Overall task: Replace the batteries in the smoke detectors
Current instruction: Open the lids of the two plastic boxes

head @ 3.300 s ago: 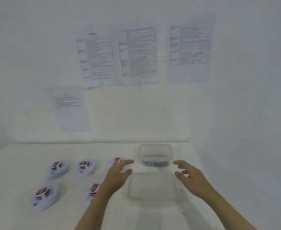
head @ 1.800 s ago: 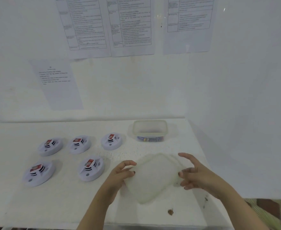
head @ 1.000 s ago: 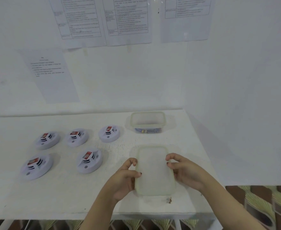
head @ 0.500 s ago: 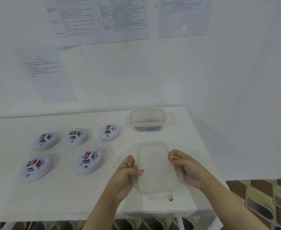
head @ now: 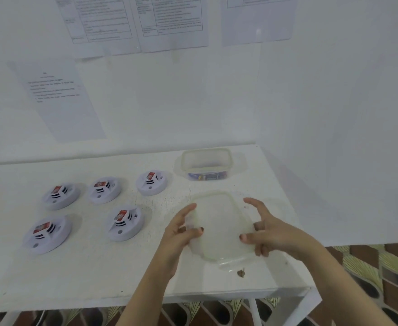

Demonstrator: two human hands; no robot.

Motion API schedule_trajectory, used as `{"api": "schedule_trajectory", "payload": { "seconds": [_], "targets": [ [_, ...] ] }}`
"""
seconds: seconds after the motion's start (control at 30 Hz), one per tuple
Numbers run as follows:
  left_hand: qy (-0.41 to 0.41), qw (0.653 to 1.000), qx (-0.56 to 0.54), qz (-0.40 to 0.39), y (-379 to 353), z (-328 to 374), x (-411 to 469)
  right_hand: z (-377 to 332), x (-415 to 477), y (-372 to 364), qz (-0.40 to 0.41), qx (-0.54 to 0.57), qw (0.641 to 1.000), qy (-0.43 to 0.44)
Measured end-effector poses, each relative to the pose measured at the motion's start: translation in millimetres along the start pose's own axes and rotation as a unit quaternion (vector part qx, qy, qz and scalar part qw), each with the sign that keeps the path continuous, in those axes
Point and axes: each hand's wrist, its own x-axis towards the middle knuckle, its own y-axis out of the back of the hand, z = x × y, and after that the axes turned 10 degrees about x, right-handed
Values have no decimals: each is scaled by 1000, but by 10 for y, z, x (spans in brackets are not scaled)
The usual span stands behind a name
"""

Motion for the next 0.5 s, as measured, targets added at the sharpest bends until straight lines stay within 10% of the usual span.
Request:
{"api": "schedule_trajectory", "payload": {
  "seconds": [0.5],
  "targets": [
    [42,996,80,-15,394,225,126,-213,43,-181,167,-81,976,-111]
  ]
}}
